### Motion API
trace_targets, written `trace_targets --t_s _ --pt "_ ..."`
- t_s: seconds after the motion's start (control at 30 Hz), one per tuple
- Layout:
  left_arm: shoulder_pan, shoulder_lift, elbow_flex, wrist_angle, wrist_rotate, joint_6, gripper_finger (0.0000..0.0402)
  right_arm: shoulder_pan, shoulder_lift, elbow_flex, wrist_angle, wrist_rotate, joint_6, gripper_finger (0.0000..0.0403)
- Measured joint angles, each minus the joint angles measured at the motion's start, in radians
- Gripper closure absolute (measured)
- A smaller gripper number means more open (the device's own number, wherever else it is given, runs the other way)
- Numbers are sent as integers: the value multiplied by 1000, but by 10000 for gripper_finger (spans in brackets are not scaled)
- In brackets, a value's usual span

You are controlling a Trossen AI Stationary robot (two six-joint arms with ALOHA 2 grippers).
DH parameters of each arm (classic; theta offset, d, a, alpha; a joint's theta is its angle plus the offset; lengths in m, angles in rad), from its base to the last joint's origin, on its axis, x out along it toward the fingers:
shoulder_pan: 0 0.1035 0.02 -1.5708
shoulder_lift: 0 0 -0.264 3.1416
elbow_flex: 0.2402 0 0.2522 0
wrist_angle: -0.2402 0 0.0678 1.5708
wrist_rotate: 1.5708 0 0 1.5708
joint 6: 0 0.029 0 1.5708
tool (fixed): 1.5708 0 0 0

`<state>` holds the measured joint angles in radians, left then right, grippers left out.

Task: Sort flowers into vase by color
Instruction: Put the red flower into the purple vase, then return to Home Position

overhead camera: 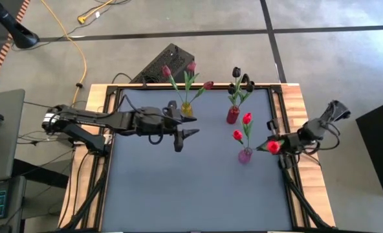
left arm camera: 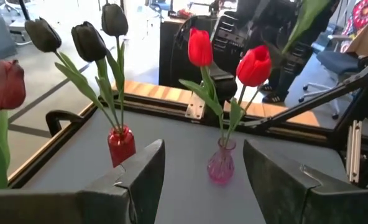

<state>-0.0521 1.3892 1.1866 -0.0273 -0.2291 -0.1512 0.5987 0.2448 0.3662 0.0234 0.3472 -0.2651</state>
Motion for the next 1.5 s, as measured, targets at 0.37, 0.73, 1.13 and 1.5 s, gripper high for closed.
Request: trace_targets --t_s 0.37,0.73,1.13,1.5 --pt "0 17 0 1 0 16 195 -1 -11 -142 116 78 15 376" --pt "0 19 0 0 1 20 195 -36 -11 -220 131 90 89 375" --pt "0 19 0 -1 2 20 195 -39 -12 -221 126 111 58 329" --pt "0 19 0 -1 3 19 195 -39 -12 -221 114 183 108 211"
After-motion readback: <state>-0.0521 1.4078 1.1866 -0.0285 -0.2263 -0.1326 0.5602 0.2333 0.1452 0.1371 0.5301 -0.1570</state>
